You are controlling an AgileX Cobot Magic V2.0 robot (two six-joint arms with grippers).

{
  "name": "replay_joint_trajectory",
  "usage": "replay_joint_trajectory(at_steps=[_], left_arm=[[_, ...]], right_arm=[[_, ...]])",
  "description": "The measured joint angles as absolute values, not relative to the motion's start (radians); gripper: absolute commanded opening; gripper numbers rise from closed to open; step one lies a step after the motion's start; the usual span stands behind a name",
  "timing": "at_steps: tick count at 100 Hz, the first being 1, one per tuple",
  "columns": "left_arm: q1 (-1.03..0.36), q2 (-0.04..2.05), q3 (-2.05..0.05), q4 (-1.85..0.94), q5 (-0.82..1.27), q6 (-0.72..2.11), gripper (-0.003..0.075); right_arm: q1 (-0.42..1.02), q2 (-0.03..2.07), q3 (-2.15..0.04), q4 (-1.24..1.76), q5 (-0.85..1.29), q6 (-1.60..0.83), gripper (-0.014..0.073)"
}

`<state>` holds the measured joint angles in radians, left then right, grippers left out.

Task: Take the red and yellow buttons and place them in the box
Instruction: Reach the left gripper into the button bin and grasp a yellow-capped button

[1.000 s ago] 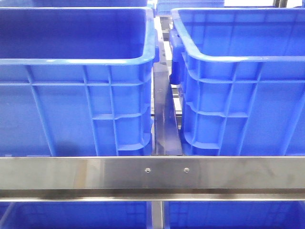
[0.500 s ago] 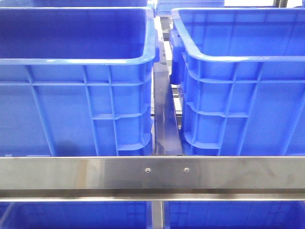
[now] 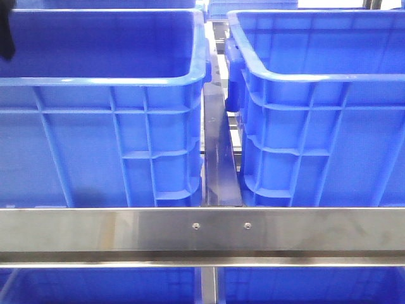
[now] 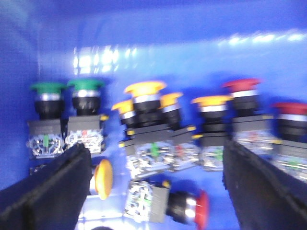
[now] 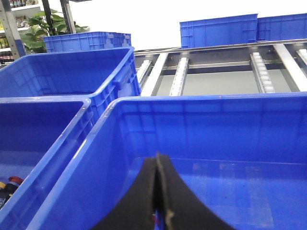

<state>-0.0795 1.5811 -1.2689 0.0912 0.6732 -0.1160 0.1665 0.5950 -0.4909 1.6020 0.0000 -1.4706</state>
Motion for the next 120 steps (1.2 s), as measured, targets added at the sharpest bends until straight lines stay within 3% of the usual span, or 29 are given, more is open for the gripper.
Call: replay_joint_trajectory(at_steps=[50, 70, 84, 111, 120], left_arm=[[-0.072, 1.752, -1.271, 0.083, 0.617, -0.118, 0.0529], [-0.072, 1.786, -1.271, 0.083, 0.571, -0.118, 0.0487], [-0.072, 1.794, -1.271, 0.083, 0.563, -0.118, 0.0377], [-0.072, 1.794, -1.273, 0.083, 0.559, -0.118, -0.0003], [-0.072, 1.794, -1.273, 0.083, 0.559, -0.118, -0.0019]], right_arm=[[0.167, 0.595, -0.491, 1.602, 0.000, -1.471, -0.0068], [0.167, 0.595, -0.491, 1.602, 0.000, -1.471, -0.0068], [0.167, 0.595, -0.491, 1.602, 0.000, -1.471, -0.0068], [0.167, 0.595, -0.491, 1.602, 0.000, -1.471, -0.0068], [0.167, 0.595, -0.491, 1.602, 0.000, -1.471, -0.0068]])
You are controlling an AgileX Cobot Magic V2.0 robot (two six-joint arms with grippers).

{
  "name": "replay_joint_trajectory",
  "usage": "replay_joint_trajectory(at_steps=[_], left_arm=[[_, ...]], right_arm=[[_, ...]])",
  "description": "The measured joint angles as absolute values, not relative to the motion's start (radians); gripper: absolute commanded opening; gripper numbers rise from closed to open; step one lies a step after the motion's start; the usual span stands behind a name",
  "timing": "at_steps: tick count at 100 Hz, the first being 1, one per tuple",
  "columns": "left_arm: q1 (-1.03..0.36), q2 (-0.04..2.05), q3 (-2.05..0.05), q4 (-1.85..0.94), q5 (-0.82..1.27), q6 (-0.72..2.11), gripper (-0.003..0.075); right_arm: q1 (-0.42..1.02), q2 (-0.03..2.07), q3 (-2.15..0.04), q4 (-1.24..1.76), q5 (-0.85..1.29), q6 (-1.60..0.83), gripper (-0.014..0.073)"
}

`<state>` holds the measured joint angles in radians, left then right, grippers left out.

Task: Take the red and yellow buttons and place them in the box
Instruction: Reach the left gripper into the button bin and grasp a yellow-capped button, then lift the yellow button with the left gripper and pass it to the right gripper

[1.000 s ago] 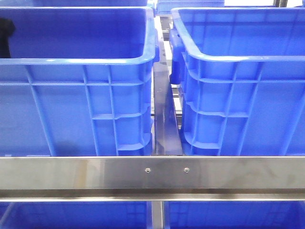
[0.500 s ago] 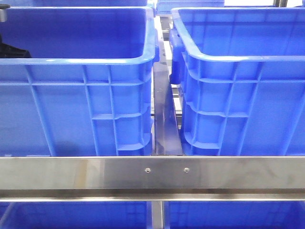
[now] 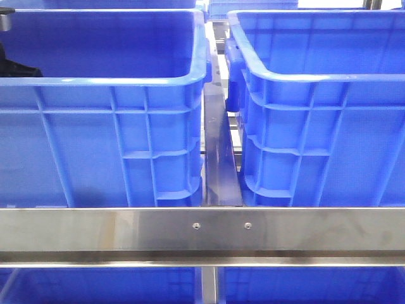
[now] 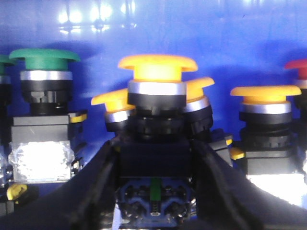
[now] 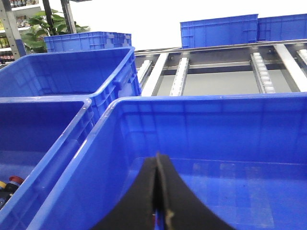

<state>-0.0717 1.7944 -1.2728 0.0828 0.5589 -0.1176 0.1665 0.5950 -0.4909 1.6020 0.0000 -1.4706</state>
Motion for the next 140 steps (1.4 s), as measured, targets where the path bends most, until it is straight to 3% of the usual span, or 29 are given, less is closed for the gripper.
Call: replay_joint_trajectory(at_steps=[30, 56, 87, 116, 126, 140], left_arm=[[-0.085, 1.661, -1.273, 0.068, 0.591, -0.118, -0.0019], [-0.203, 1.436, -1.273, 0.066, 0.619, -0.118, -0.0019], [-0.477, 1.234, -1.264, 0.066, 0.648, -0.118, -0.0019], [-0.787, 1.193, -1.262, 0.064, 0.700, -0.096, -0.0019], [-0.860, 1.193, -1.262, 0.064, 0.708, -0.096, -0.0019], [-0.902, 1.197, -1.262, 0.064, 0.713, -0.095, -0.0019]], right_arm=[[0.167, 0.595, -0.491, 1.602, 0.000, -1.471, -0.0068], [0.167, 0.595, -0.491, 1.602, 0.000, -1.471, -0.0068], [0.167, 0.595, -0.491, 1.602, 0.000, -1.472, -0.0068], [0.167, 0.595, -0.491, 1.602, 0.000, -1.472, -0.0060], [0.167, 0.595, -0.491, 1.602, 0.000, -1.472, 0.0009], [0.167, 0.595, -0.491, 1.602, 0.017, -1.472, 0.0263]])
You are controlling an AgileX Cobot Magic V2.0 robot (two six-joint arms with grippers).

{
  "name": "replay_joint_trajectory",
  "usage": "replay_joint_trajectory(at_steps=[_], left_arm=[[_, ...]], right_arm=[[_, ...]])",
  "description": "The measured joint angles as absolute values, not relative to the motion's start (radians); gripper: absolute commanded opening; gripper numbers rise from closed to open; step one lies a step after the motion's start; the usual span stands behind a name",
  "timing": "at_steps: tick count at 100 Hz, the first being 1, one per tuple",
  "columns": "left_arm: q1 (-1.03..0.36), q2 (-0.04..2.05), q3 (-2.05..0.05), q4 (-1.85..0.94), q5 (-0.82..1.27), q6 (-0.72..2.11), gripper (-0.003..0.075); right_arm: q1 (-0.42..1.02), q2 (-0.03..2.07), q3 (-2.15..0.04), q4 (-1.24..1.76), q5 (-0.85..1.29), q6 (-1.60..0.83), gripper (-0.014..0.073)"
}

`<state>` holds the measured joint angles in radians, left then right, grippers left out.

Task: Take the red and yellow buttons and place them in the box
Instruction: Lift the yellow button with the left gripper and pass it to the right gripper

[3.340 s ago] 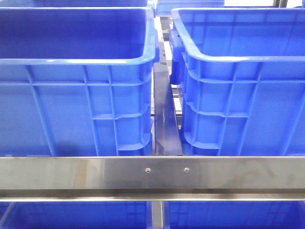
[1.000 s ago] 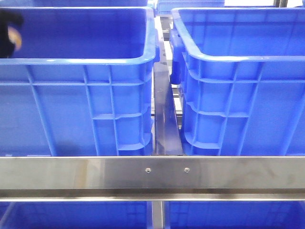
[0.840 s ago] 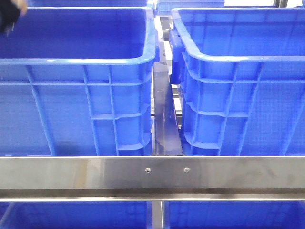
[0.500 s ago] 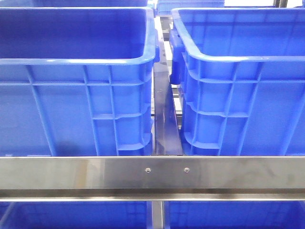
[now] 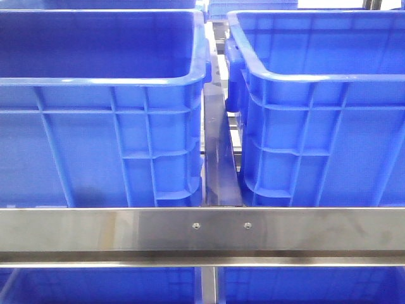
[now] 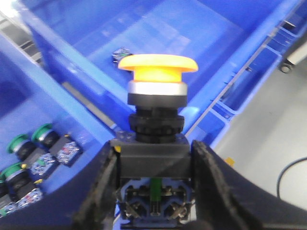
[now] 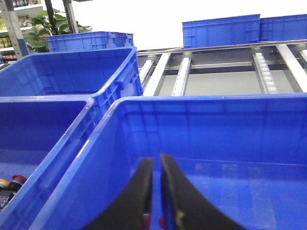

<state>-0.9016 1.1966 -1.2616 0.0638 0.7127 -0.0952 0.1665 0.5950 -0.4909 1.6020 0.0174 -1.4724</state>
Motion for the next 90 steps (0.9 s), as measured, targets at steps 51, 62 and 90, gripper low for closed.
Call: replay_joint_trajectory(at_steps=[51, 62, 90], left_arm=[[-0.906, 1.197, -1.262, 0.064, 0.713, -0.094, -0.0019], [-0.906, 1.197, -1.262, 0.064, 0.713, -0.094, -0.0019], [-0.906, 1.197, -1.262, 0.064, 0.713, -0.094, -0.0019]], right_arm=[[0.167, 0.599, -0.495, 1.789, 0.337, -1.433, 0.0593], [0.167, 0.640, -0.520, 1.794, 0.457, -1.330, 0.0593], [0.167, 0.883, -0.634, 1.789, 0.795, -1.162, 0.0593]])
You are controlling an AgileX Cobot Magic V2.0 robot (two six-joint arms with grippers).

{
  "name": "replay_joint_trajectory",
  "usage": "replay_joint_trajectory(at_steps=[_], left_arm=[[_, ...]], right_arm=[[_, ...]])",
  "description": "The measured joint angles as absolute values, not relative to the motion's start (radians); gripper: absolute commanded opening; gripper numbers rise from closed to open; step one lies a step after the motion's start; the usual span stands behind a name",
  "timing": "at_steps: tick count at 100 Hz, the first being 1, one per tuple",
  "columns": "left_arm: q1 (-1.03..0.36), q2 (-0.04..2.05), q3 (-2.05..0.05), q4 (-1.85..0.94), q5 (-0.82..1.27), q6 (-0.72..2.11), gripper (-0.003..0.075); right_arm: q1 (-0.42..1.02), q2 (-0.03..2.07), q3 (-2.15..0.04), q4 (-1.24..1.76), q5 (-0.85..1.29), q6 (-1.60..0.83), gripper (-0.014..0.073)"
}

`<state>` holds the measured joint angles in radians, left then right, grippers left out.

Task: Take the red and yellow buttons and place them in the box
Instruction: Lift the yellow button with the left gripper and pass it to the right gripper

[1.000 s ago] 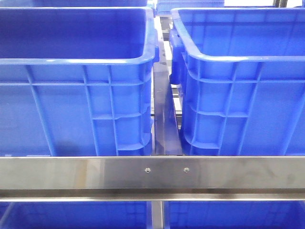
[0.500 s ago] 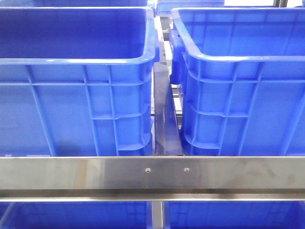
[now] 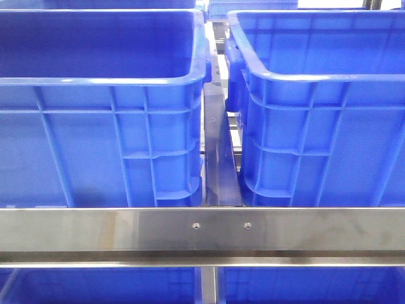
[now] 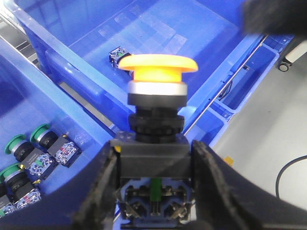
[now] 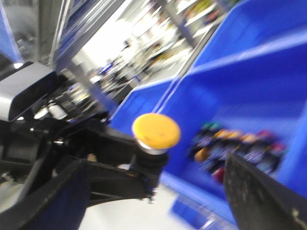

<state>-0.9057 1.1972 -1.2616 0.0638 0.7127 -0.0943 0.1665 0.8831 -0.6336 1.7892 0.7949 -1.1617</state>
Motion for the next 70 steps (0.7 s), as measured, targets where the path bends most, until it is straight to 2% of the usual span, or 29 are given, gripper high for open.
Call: replay_joint_trajectory(at_steps=[22, 49, 59, 70], left_arm=[[-0.906, 1.197, -1.262, 0.064, 0.713, -0.094, -0.0019], [-0.906, 1.197, -1.262, 0.064, 0.713, -0.094, -0.0019], [-0.906, 1.197, -1.262, 0.064, 0.713, -0.094, -0.0019], [-0.906, 1.197, -1.262, 0.064, 0.713, -0.094, -0.0019]], right_arm=[[0.190, 1.083, -0.732, 1.779, 0.935, -1.099, 0.0593], [0.275, 1.236, -0.848, 1.779, 0.951, -1.093, 0.0587], [0.289, 1.275, -0.877, 1.779, 0.951, -1.091, 0.0508], [0.296, 1.294, -0.897, 1.777, 0.952, -1.091, 0.0330]])
